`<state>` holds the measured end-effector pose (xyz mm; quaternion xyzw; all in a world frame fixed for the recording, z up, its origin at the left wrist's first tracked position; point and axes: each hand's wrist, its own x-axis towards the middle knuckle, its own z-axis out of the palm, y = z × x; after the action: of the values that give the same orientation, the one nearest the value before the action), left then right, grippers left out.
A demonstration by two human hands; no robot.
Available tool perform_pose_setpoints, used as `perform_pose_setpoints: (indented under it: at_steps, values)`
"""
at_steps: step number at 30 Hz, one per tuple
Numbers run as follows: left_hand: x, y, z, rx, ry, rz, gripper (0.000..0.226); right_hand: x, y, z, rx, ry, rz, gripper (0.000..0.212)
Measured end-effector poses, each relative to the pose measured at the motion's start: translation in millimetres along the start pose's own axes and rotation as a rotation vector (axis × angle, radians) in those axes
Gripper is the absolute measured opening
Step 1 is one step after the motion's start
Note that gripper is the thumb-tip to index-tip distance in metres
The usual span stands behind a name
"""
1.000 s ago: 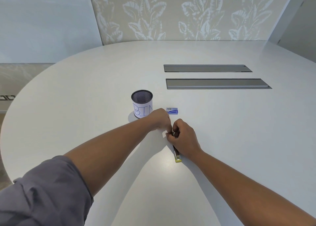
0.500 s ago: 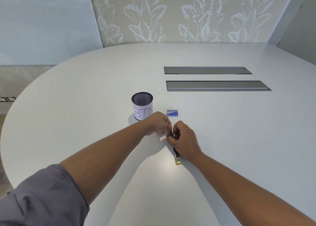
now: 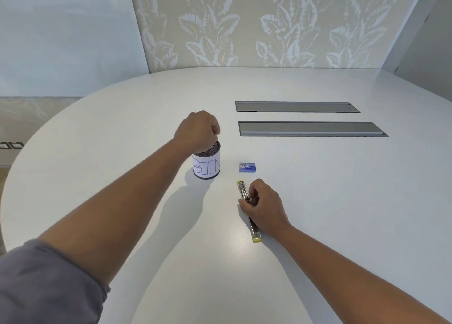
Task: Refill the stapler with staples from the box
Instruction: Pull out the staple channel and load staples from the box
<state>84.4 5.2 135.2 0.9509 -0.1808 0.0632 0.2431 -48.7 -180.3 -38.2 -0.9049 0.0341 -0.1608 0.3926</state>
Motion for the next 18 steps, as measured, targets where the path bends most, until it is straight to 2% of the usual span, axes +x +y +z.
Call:
perform_pose_setpoints:
  at_steps: [6, 12, 14, 16, 18]
  values:
    - [5.7, -15.7, 7.2, 0.378, -0.2, -0.071, 0.027, 0.3, 1.0, 0.0, -0.004, -0.001, -0.004, 0.03]
    - [12.2, -13.6, 12.4, 0.528, -0.274, -0.056, 0.028, 0.2, 0.9, 0.0, 0.002, -0.003, 0.008, 0.03]
    - [11.2, -11.8, 14.4, 0.573, -0.232, -0.045, 0.025, 0.0, 0.7, -0.3, 0.004, -0.006, 0.01, 0.029]
    - [8.5, -7.5, 18.3, 0.595, -0.116, 0.012, 0.023, -0.3, -0.2, -0.7, 0.006, -0.005, 0.011, 0.028]
    - [4.4, -1.1, 26.0, 0.457, 0.028, 0.162, 0.018, 0.0, 0.2, -0.4, 0.008, -0.004, 0.013, 0.027]
